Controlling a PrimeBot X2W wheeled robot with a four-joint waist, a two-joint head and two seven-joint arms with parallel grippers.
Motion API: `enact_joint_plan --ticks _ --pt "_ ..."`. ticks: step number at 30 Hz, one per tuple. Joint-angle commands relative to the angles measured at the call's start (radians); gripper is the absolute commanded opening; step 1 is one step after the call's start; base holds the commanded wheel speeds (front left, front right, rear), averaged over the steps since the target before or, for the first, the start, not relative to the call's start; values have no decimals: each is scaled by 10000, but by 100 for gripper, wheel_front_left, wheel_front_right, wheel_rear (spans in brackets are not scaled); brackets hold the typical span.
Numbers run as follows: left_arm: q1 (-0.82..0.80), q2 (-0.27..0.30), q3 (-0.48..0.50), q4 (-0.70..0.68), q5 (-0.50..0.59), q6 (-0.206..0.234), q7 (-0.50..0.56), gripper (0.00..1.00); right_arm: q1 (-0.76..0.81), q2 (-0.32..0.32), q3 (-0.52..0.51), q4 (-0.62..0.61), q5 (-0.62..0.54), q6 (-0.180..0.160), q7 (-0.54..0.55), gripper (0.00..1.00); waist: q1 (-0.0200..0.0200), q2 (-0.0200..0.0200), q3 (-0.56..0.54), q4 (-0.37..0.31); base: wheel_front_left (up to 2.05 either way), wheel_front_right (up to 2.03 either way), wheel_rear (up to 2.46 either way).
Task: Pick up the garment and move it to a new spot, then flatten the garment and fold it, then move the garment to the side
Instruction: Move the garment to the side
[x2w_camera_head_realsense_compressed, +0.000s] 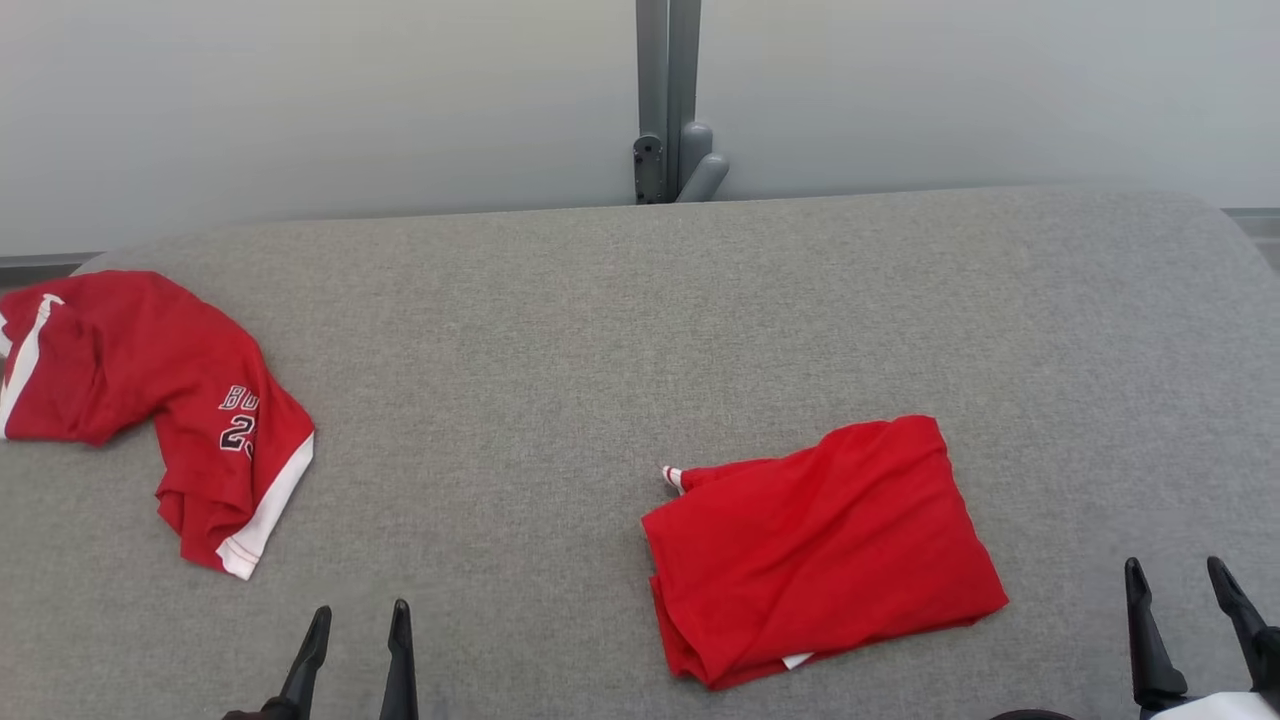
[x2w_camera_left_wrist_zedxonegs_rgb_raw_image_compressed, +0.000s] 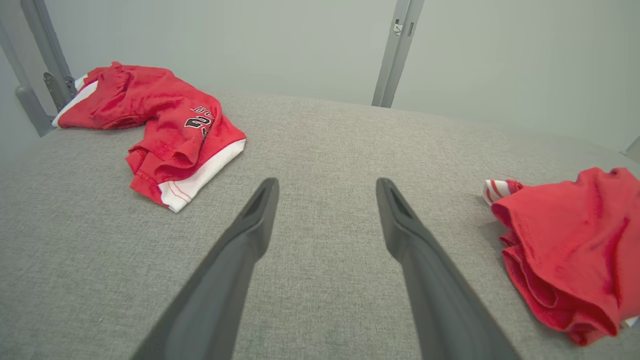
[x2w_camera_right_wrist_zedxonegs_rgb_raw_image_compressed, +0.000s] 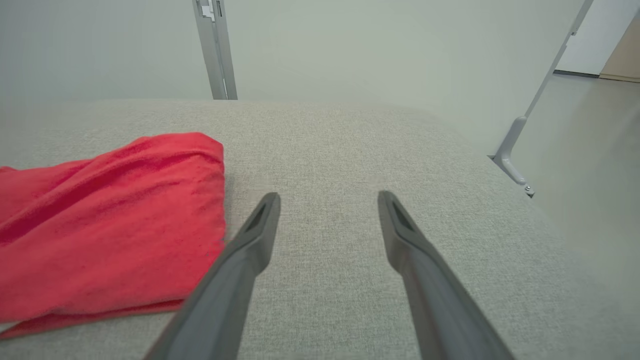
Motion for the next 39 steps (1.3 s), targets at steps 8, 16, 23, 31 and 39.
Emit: enact_joint_plan --ticks 8,16,23,31,39 --pt "177 16 85 8 282 -316 -22 100 -334 -100 166 8 188 -15 -46 100 0 0 -98 -317 0 0 0" --pt "26 16 83 22 202 -385 -23 100 -625 -214 547 80 557 -15 -47 100 0 0 -56 -210 0 0 0" --pt "-162 16 116 -89 143 -369 -23 100 -1362 -876 1785 -108 2613 -15 1293 100 0 0 293 -12 0 0 0" --pt "-861 14 -180 -276 -54 -163 -22 100 -3196 -2004 2915 -121 4015 -12 4773 100 0 0 1468 159 0 0 0" --pt "-1362 16 -429 -174 32 -93 -23 100 -4253 -2067 3992 1701 5166 -9 5977 100 0 0 1957 443 0 0 0"
